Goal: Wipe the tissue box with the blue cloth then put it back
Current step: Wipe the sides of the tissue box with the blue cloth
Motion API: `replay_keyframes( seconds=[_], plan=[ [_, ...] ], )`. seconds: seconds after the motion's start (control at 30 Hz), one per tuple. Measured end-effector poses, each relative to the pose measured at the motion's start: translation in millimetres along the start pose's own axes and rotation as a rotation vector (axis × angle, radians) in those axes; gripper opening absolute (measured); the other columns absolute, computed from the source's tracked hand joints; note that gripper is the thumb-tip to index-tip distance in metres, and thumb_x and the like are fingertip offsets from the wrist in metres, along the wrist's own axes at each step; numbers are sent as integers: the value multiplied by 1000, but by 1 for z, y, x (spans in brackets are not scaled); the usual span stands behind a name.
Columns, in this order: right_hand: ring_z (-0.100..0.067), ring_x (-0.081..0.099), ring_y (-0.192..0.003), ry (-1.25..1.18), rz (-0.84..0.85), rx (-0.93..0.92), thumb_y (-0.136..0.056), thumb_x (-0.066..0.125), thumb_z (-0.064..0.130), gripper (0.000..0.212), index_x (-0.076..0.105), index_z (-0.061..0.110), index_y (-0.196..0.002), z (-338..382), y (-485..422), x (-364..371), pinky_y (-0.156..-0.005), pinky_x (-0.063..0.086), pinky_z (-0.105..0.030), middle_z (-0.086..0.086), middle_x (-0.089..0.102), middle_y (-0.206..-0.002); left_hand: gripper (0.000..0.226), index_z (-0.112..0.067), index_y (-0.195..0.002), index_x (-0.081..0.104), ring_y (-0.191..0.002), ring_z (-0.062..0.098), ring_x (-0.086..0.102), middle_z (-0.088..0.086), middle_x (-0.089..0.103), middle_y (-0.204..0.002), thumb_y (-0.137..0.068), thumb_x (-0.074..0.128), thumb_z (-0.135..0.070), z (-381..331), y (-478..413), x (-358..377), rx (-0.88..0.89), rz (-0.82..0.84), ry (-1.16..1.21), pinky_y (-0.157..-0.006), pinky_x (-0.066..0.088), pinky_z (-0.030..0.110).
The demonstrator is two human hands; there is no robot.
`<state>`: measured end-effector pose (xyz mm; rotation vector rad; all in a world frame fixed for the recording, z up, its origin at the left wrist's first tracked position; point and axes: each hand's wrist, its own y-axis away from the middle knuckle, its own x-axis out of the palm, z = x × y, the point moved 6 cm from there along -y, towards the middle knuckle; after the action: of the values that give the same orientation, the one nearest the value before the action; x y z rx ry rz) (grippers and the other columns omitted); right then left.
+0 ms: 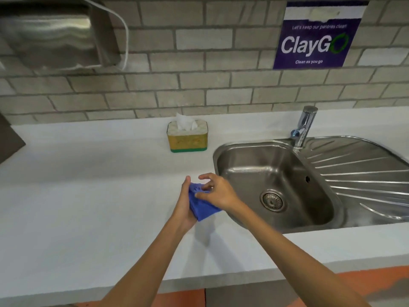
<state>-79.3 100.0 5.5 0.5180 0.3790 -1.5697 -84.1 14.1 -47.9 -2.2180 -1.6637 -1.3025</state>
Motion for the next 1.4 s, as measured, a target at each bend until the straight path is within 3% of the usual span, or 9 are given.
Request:
replay_keyframes(
  seconds=[0.2, 0.37, 0.47, 0.57, 0.73, 0.87, 1.07, 1.2, 1.4],
  plan=[
    [-18, 65, -71, -164, 181, 23, -85, 63, 15, 34, 60, 7, -118, 32, -65, 20, -77, 54, -26, -15, 69, -88, 27, -7, -94, 61, -84, 19, 64, 13, 66, -96, -98, 40, -23, -64, -42, -36, 80, -100, -140, -73, 55, 26],
    [1, 60, -50, -257, -121, 123, -93, 50, 7, 28, 58, -10, -114, 6, -122, -15, -42, 40, -3, -18, 60, -96, 34, 0, -124, 52, -78, 18, 60, 18, 57, -111, -92, 53, -14, -121, -73, -80, 119, -303, -299, -65, 50, 29],
    [-15, 60, -71, -261, -232, 199, -94, 49, 12, 32, 58, -7, -118, -23, -147, -31, -51, 46, -5, -16, 61, -97, 27, -6, -116, 53, -76, 19, 60, 15, 60, -100, -89, 56, -7, -153, -89, -95, 176, -344, -316, -60, 53, 29],
    [-26, 59, -98, -311, -276, 264, -94, 49, 19, 32, 61, 0, -116, -41, -177, -42, -91, 50, -30, -14, 62, -102, 32, -3, -116, 55, -84, 30, 59, 16, 60, -95, -85, 57, 3, -185, -112, -104, 226, -402, -416, -68, 53, 34],
    [-17, 57, -88, -391, -287, 300, -94, 49, 33, 32, 57, 12, -117, -45, -226, -49, -82, 45, -30, -3, 58, -102, 13, -7, -97, 54, -73, 24, 56, 4, 55, -74, -86, 55, 1, -226, -153, -105, 335, -493, -560, -63, 46, 29],
    [-29, 52, -117, -344, -324, 274, -96, 46, 30, 42, 53, 3, -127, -48, -262, -50, -109, 37, -47, -13, 58, -122, 11, -10, -80, 56, -73, 25, 53, 7, 54, -71, -87, 55, -2, -245, -188, -97, 410, -500, -666, -71, 43, 34],
    [-28, 54, -109, -428, -224, 323, -97, 41, 32, 31, 60, 12, -113, -62, -291, -37, -70, 41, -22, -2, 61, -100, 36, 7, -120, 51, -111, 39, 57, 29, 60, -118, -92, 56, -14, -243, -228, -78, 430, -471, -747, -91, 47, 43],
    [-33, 53, -120, -427, -219, 299, -97, 41, 35, 43, 56, 5, -125, -68, -295, -30, -90, 37, -31, -17, 59, -127, 42, -3, -126, 48, -116, 32, 54, 20, 58, -125, -92, 54, -27, -237, -238, -75, 410, -512, -724, -96, 43, 37],
    [-25, 56, -114, -431, -203, 200, -97, 40, 34, 39, 57, 12, -125, -58, -284, -26, -91, 42, -27, -9, 61, -120, 42, -8, -128, 46, -114, 30, 55, 17, 59, -123, -94, 49, -33, -229, -241, -67, 403, -523, -775, -89, 41, 31]
  ],
)
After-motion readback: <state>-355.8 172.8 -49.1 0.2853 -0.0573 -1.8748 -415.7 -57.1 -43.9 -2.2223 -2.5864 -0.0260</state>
